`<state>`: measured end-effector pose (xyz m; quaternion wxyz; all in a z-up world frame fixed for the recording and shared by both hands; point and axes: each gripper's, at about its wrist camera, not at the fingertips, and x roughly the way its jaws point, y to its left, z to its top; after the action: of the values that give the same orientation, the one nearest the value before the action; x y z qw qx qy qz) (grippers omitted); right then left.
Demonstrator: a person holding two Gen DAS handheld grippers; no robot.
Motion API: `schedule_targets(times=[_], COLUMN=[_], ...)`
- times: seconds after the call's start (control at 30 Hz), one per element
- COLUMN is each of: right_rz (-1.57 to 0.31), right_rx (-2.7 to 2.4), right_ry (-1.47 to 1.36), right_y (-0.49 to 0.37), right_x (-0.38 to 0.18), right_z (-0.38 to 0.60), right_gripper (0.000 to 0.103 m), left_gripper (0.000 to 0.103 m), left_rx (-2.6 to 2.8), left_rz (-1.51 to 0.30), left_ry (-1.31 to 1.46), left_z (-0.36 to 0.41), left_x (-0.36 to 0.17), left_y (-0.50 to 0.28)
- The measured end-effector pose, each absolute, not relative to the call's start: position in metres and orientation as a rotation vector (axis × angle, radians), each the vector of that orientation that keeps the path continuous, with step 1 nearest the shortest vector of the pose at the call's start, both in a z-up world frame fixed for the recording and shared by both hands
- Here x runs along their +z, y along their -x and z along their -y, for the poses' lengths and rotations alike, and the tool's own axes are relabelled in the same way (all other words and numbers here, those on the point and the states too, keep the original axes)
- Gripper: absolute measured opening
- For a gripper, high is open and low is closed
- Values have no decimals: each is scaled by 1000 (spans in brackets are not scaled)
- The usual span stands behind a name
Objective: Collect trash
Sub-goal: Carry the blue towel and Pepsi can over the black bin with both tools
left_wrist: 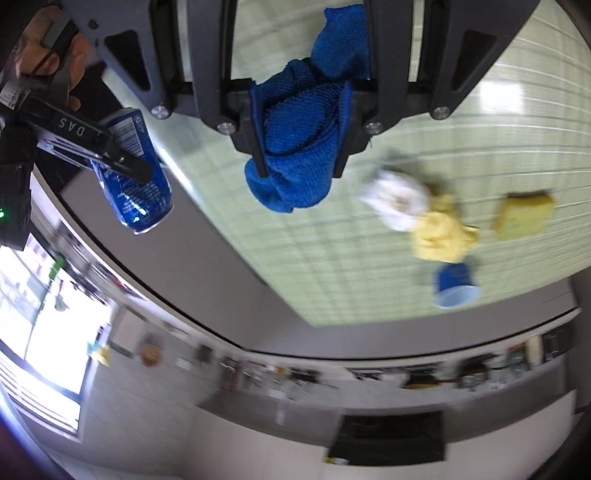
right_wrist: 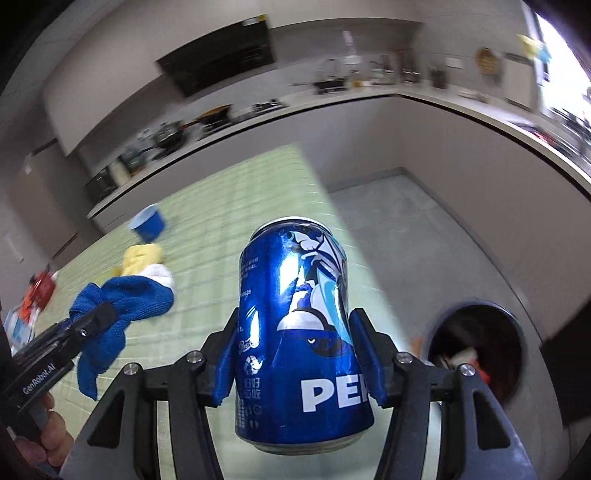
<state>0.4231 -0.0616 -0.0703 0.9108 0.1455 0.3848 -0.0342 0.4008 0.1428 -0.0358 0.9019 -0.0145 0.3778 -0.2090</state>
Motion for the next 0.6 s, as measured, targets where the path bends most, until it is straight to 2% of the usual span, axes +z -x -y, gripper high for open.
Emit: schedule_targets(times=[0.37,0.6], right_rz=[-767,-860], right_rx=[-198,-177], right_ry=[-345,-321], right_y=[-352,-345], right_x=[-76,-123], right_z=[192,319], right_gripper=[58,58], left_gripper=[33,33], left_rx=[-586,-566], left_rz=[-784,-863], left_ry=[-43,-18], left_z=[8,128], left_x=[-34,-69], left_y=[-365,-362])
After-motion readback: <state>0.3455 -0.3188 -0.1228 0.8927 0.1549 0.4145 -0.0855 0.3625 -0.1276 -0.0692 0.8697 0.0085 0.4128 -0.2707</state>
